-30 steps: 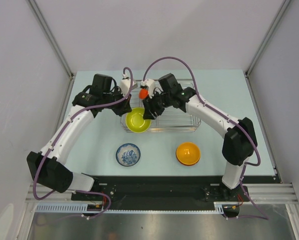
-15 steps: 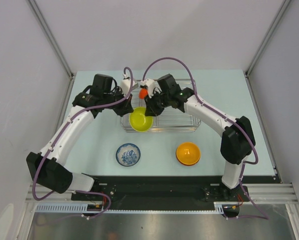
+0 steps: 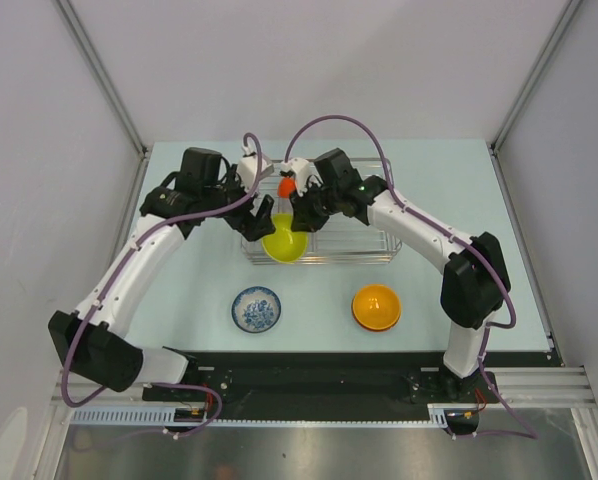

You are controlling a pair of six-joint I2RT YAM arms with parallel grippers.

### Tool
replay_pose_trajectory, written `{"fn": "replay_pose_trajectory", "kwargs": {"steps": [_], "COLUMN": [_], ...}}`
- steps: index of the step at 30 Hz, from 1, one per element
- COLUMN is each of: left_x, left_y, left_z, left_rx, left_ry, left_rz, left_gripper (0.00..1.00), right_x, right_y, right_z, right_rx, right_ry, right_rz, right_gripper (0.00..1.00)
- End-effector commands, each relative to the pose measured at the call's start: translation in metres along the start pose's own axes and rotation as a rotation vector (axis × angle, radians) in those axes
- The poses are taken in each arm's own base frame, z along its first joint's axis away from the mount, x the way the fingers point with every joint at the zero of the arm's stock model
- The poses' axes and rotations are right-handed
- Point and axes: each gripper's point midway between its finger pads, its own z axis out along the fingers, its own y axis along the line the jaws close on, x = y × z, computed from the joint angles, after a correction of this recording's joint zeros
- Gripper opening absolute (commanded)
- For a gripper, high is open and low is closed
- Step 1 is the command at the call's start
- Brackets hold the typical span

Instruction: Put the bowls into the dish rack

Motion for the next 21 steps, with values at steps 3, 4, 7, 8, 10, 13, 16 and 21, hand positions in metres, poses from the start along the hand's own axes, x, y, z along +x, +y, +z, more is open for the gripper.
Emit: {"fn": "replay_pose_trajectory", "kwargs": {"steps": [3,4,7,8,10,13,16,21], "left_x": [-0.034,-0.035,-0.027,-0.025,-0.011,0.009,0.029,0.046], "left_y": [0.009,0.01,0.018,0.019,0.027,0.035,0.042,0.048], "left_z": [-0.036,-0.04,-0.046,-0.049,-0.047,-0.045,-0.041,-0.037], "left_rx": [-0.117,-0.128,-0.166,-0.174,-0.191,-0.197,-0.203,-0.21], "left_ry": [-0.125,-0.134,-0.141,-0.148,-0.13,-0.109,-0.088,-0.05], "left_rz": [0.07,0.071,0.055,0.051,0.023,-0.017,-0.049,-0.057], "left_gripper": [0.94,0.95,0.96,0.96,0.97,0.97,0.98,0.98], "right_x": [-0.018,-0.022,-0.028,-0.031,-0.042,-0.055,-0.075,-0.097], "right_y": [-0.015,-0.025,-0.05,-0.056,-0.075,-0.094,-0.107,-0.112], "right_z": [-0.006,-0.009,-0.021,-0.026,-0.038,-0.059,-0.083,-0.104], "right_rx": [0.089,0.148,0.28,0.319,0.446,0.594,0.721,0.922], "right_ry": [-0.048,-0.052,-0.052,-0.057,-0.08,-0.102,-0.137,-0.168], "right_rz": [-0.053,-0.064,-0.107,-0.125,-0.201,-0.298,-0.371,-0.567], "right_gripper": [0.0,0.0,0.0,0.0,0.0,0.0,0.0,0.0]}}
